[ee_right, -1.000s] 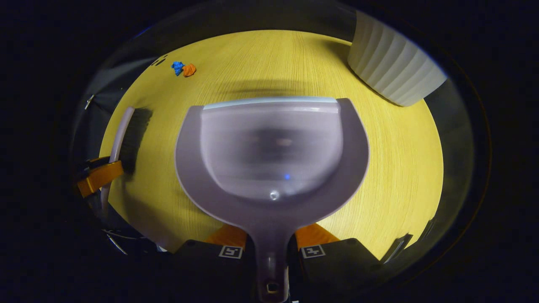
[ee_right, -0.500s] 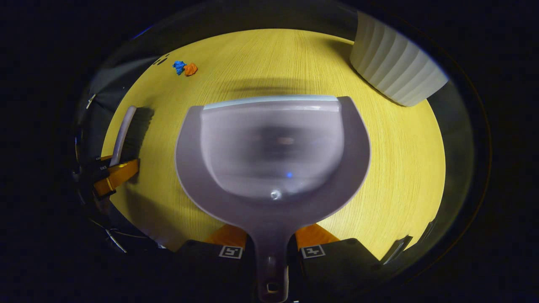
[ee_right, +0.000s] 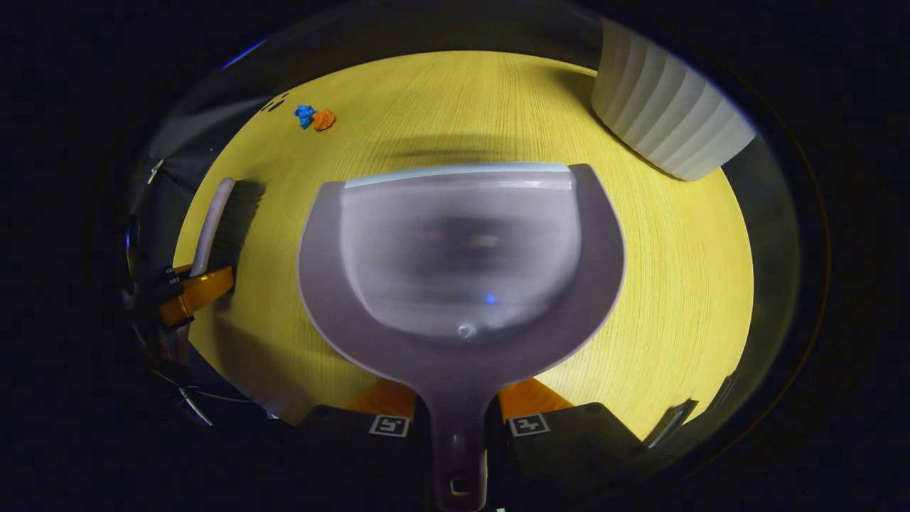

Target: Pick up the small broom and dustpan from the desktop, sweep the trash into the dustpan with the broom, and then empty the trash into the garbage bin.

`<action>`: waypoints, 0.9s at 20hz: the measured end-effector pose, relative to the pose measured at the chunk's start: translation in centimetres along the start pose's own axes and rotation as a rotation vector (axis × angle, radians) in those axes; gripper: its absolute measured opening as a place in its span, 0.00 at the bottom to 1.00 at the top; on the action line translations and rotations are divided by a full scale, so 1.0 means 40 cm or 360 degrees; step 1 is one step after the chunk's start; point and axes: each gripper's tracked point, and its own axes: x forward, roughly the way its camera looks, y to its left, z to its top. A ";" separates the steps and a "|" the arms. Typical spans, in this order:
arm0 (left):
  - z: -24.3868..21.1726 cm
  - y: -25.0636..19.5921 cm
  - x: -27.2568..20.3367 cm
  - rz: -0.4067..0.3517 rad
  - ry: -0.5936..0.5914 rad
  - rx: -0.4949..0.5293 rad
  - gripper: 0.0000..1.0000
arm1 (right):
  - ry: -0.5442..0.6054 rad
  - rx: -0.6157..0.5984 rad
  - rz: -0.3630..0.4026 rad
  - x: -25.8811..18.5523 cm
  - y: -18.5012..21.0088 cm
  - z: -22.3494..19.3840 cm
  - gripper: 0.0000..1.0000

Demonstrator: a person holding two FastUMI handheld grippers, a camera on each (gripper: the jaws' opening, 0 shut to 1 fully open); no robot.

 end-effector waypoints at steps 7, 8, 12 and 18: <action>0.120 0.075 0.000 0.0065 -0.0064 -0.0020 0.32 | -0.0011 -0.0063 0.0018 0.000 0.000 -0.006 0.36; 0.143 0.093 0.007 0.0081 -0.0062 0.0019 0.32 | -0.0008 -0.0068 0.0029 0.002 0.002 -0.004 0.36; 0.252 0.148 0.040 0.0105 -0.0058 0.0083 0.32 | -0.0008 -0.0159 0.0039 0.002 -0.012 0.005 0.36; 0.396 0.187 0.112 0.0111 -0.0019 0.0269 0.32 | -0.0050 -0.0368 0.0058 -0.036 -0.043 0.079 0.39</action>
